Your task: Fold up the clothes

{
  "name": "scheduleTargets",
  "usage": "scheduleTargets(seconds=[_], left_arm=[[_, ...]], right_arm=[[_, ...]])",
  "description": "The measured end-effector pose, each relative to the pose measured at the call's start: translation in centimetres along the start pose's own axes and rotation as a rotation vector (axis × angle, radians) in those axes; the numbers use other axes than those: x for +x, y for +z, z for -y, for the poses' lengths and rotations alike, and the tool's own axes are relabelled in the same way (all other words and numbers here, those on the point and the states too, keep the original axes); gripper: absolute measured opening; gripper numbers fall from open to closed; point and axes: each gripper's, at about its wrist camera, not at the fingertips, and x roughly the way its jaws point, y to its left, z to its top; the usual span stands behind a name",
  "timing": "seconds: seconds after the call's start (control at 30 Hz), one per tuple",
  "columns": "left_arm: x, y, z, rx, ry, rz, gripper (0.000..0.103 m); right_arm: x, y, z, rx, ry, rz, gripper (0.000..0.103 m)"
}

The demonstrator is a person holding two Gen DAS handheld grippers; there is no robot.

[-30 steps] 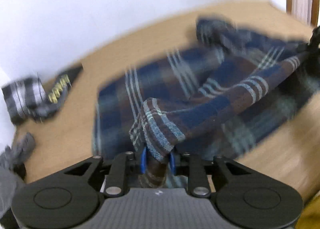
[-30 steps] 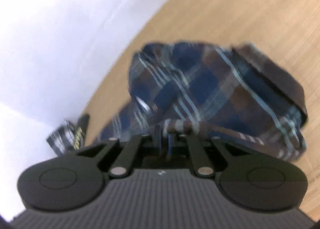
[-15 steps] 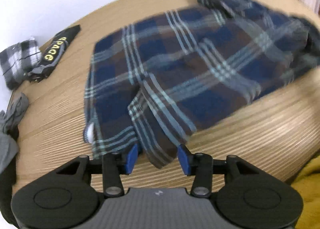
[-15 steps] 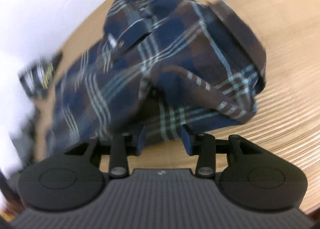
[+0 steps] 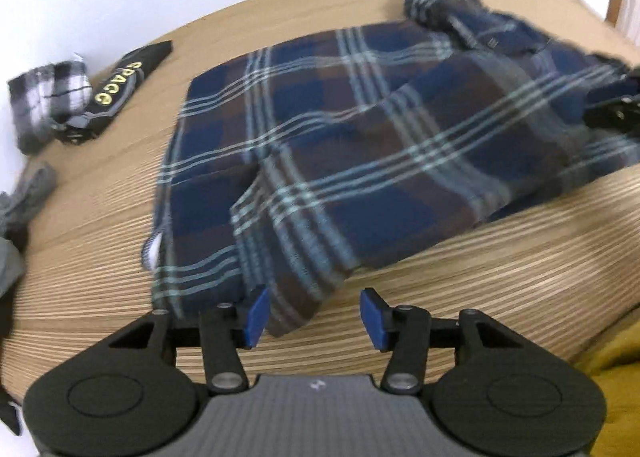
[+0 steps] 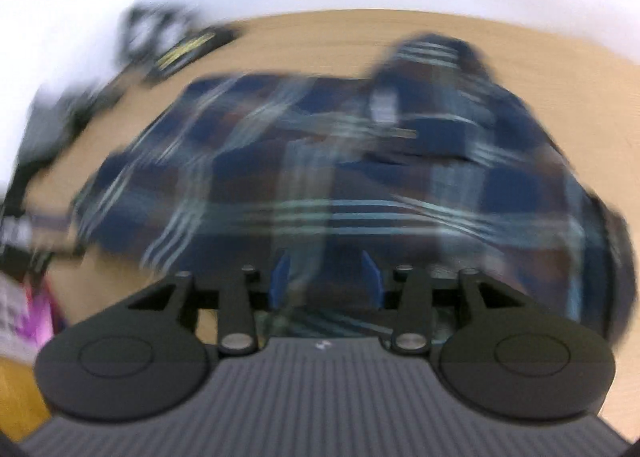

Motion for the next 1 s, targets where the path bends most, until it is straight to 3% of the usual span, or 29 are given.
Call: scheduleTargets(seconds=[0.13,0.2,0.3,0.37,0.47,0.63,0.7,0.87,1.0], left_arm=[[2.8,-0.8,-0.7,-0.039,0.02,-0.001,0.055],[3.4,-0.9,-1.0,-0.075,0.032,-0.002,0.049],[1.5,-1.0,-1.6,-0.101,0.032,0.071,0.03],[0.2,-0.4,-1.7,-0.094,0.079,0.12,0.019],[-1.4,0.9,-2.2,-0.099,0.133,0.201,0.014],[-3.9,3.2,-1.9,-0.02,0.224,0.359,0.014],[-3.2,2.8,-1.7,0.005,0.239,0.333,0.019],[1.0,-0.4,-3.6,-0.019,0.179,0.061,0.031],[-1.5,-1.4,-6.1,-0.109,0.084,0.055,0.031]], right_arm=[[3.4,0.9,-4.8,-0.174,0.063,-0.073,0.057],[4.6,1.4,-6.6,-0.222,0.093,-0.088,0.057],[5.9,1.8,-8.1,-0.281,0.123,-0.096,0.057],[6.6,2.0,-8.1,-0.275,0.136,-0.12,0.057],[6.8,2.0,-7.3,-0.22,0.151,-0.123,0.056],[6.8,1.9,-6.4,-0.128,0.157,-0.097,0.056],[7.2,1.7,-6.6,-0.112,0.156,-0.097,0.056],[8.2,0.9,-7.0,-0.129,0.11,-0.119,0.056],[6.5,1.3,-6.2,-0.072,0.093,-0.123,0.056]])
